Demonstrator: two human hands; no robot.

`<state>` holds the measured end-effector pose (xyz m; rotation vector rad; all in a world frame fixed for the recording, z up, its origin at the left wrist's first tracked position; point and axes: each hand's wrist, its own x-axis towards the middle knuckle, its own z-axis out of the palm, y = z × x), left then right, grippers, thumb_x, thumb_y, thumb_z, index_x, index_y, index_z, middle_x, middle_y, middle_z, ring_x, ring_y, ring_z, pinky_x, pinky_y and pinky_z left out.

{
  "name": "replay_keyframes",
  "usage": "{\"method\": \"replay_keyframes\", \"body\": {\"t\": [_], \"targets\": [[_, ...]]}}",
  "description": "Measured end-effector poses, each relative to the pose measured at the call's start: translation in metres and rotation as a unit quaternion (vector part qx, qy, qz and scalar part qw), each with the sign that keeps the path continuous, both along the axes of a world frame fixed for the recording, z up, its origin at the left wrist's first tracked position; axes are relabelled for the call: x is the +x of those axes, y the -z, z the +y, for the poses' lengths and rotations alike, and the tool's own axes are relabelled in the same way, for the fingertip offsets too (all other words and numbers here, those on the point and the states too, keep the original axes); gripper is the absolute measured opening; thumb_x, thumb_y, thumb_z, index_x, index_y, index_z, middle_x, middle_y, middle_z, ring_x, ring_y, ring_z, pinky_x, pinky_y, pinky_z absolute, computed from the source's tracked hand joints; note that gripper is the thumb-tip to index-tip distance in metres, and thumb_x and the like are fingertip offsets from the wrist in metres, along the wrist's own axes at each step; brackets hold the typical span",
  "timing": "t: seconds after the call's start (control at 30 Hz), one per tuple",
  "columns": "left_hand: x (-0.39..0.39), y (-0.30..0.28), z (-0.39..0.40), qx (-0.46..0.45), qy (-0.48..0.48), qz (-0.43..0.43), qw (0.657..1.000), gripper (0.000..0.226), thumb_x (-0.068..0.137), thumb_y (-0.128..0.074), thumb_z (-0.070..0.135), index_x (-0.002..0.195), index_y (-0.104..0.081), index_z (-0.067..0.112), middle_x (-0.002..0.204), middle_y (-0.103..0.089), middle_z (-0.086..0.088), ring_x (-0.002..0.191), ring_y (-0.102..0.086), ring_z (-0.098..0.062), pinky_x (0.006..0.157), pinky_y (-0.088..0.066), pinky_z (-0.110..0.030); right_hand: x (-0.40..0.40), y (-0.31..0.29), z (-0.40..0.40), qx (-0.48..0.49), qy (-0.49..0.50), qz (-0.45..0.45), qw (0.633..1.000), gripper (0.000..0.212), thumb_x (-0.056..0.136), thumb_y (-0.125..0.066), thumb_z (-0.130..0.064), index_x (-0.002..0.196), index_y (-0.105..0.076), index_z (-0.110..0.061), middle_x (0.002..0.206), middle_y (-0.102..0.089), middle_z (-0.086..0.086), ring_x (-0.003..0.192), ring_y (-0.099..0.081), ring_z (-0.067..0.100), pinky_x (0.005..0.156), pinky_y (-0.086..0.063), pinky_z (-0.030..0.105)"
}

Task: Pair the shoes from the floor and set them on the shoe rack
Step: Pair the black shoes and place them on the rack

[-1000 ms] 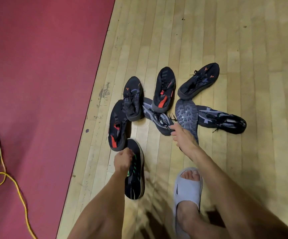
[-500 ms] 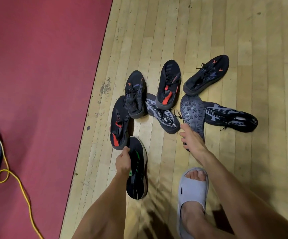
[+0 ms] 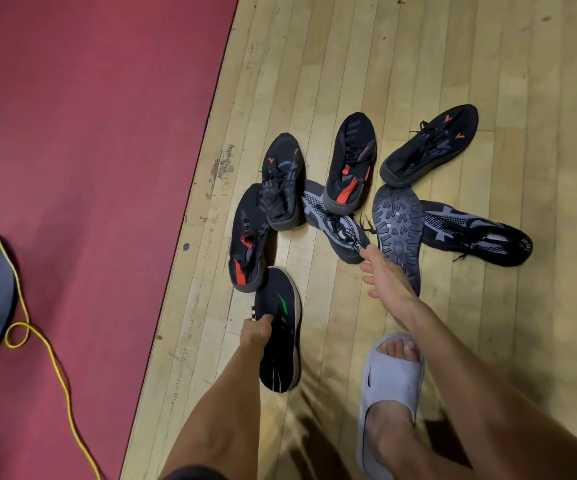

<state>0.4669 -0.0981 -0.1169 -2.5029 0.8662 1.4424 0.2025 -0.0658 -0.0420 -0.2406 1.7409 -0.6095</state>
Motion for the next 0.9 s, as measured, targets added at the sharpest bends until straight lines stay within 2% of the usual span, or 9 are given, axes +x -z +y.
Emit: {"method": "replay_keyframes", "body": {"t": [0.13,0.27,0.33,0.47,0.57,0.67,0.77,0.8,0.9], "targets": [[0.002,0.003,0.002,0.014,0.071,-0.005,0.997,0.031,0.086,-0.060,0.012,0.114,-0.061,-0.003,0.101,-0.066,-0.018,0.088,-0.063,-0.033,0.075,-0.055,-0.036,0.002,-0.003,-0.002,0.010,-0.002,0.002,1.000,0.091,0.066,-0.027,-0.083,0.134,-0.056,-0.030,0.137,-0.055,0.006,0.122,-0.052,0.028,0.106,-0.040,0.056],[-0.002,0.003,0.002,-0.001,0.099,-0.028,0.995,0.017,0.086,-0.058,0.010,0.100,-0.059,0.000,0.097,-0.067,-0.020,0.093,-0.066,-0.038,0.081,-0.058,-0.044,0.005,-0.004,-0.002,0.018,-0.013,0.000,1.000,0.093,0.066,-0.025,-0.085,0.132,-0.057,-0.028,0.136,-0.055,0.008,0.122,-0.052,0.029,0.105,-0.040,0.056],[-0.001,0.001,0.001,-0.004,0.093,-0.035,0.995,0.022,0.086,-0.052,0.007,0.104,-0.061,-0.002,0.092,-0.064,-0.019,0.084,-0.064,-0.036,0.074,-0.058,-0.038,0.005,-0.005,-0.001,0.024,-0.018,0.000,1.000,0.095,0.065,-0.025,-0.086,0.135,-0.055,-0.029,0.137,-0.054,0.007,0.123,-0.051,0.029,0.106,-0.039,0.056],[-0.003,-0.012,-0.002,-0.004,0.041,0.049,0.998,0.018,0.089,-0.044,0.004,0.094,-0.061,0.001,0.072,-0.053,-0.010,0.057,-0.043,-0.021,0.050,-0.035,-0.027,0.003,-0.014,-0.001,0.006,-0.017,-0.005,1.000,0.090,0.065,-0.024,-0.086,0.133,-0.057,-0.037,0.139,-0.054,0.003,0.126,-0.051,0.027,0.108,-0.038,0.055],[-0.011,-0.027,-0.008,-0.021,0.015,0.094,0.995,0.017,0.090,-0.042,0.006,0.083,-0.057,0.006,0.074,-0.051,-0.010,0.063,-0.042,-0.019,0.053,-0.033,-0.028,0.000,-0.026,-0.002,-0.003,-0.010,-0.003,1.000,0.090,0.065,-0.023,-0.086,0.131,-0.058,-0.036,0.137,-0.056,0.003,0.124,-0.052,0.027,0.108,-0.038,0.054],[-0.027,-0.046,-0.016,-0.030,0.004,0.148,0.989,0.019,0.094,-0.041,0.010,0.096,-0.060,0.008,0.083,-0.059,-0.010,0.073,-0.054,-0.020,0.066,-0.049,-0.033,-0.008,-0.042,-0.002,-0.016,0.010,0.007,1.000,0.086,0.069,-0.023,-0.081,0.127,-0.059,-0.029,0.130,-0.058,0.006,0.118,-0.054,0.026,0.105,-0.041,0.053],[-0.057,-0.070,-0.026,-0.035,-0.010,0.196,0.980,0.017,0.090,-0.038,0.002,0.092,-0.055,0.004,0.069,-0.051,-0.009,0.060,-0.048,-0.017,0.075,-0.056,-0.044,-0.015,-0.064,0.003,-0.035,0.037,0.026,0.998,0.074,0.078,-0.026,-0.073,0.119,-0.062,-0.023,0.113,-0.062,0.005,0.096,-0.055,0.019,0.093,-0.043,0.041],[-0.070,-0.080,-0.029,-0.032,-0.007,0.213,0.976,0.018,0.088,-0.038,0.000,0.090,-0.055,0.004,0.066,-0.050,-0.008,0.057,-0.045,-0.016,0.077,-0.056,-0.045,-0.017,-0.072,0.007,-0.031,0.037,0.036,0.998,0.075,0.082,-0.026,-0.071,0.126,-0.060,-0.021,0.113,-0.062,0.004,0.097,-0.056,0.021,0.093,-0.042,0.040],[-0.108,-0.109,-0.040,-0.031,0.017,0.266,0.963,0.022,0.080,-0.038,-0.001,0.087,-0.058,0.006,0.067,-0.054,-0.009,0.057,-0.048,-0.017,0.071,-0.057,-0.039,-0.026,-0.086,0.021,-0.033,0.035,0.081,0.996,0.058,0.099,-0.027,-0.053,0.139,-0.053,-0.020,0.142,-0.053,0.009,0.129,-0.049,0.029,0.109,-0.035,0.040]]}}
